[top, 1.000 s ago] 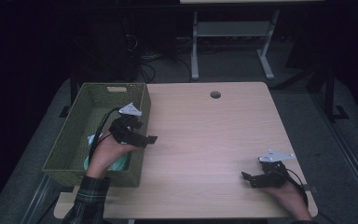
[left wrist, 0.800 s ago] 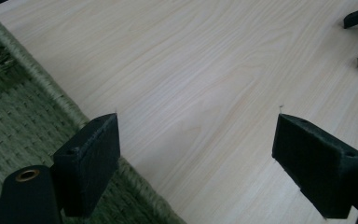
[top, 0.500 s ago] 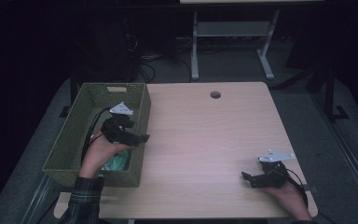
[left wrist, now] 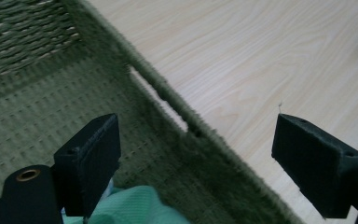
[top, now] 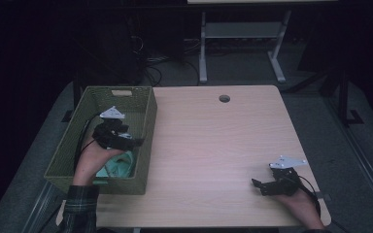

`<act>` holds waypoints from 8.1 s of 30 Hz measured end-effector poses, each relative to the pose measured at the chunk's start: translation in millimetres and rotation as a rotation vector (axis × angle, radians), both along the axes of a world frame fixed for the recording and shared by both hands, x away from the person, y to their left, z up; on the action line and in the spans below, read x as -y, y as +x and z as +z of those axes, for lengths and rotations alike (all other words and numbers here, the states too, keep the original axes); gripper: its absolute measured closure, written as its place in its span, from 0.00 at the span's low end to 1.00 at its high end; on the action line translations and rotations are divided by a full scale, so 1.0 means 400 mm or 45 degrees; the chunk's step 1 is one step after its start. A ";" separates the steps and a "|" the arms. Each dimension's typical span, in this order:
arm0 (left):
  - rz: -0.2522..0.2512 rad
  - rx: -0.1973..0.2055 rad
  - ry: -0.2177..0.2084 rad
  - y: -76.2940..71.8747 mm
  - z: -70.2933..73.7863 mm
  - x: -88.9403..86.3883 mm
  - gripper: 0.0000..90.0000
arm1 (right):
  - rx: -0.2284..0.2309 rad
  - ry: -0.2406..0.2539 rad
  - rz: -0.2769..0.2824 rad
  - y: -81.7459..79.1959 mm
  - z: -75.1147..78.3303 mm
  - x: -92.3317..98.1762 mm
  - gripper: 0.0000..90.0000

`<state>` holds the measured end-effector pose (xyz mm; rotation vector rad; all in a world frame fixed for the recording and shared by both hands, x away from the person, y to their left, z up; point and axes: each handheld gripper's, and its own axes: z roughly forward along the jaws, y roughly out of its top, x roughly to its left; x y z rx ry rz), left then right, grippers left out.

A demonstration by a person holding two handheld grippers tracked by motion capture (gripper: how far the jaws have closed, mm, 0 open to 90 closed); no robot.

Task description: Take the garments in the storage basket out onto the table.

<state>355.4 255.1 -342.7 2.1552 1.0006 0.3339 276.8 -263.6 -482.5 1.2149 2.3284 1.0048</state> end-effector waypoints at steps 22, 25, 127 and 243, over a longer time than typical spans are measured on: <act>0.115 0.034 0.038 0.019 -0.054 -0.110 0.16 | -0.001 0.000 0.000 0.000 0.000 0.000 0.09; 0.147 0.034 0.050 0.022 -0.066 -0.124 0.16 | 0.000 0.000 -0.007 0.000 0.000 0.000 0.09; 0.169 0.041 -0.300 -0.004 -0.033 -0.212 0.94 | 0.002 -0.007 -0.043 0.002 0.000 0.004 0.09; -0.452 0.089 -0.432 0.078 0.102 0.378 0.94 | -0.005 -0.005 -0.052 0.002 0.000 0.004 0.09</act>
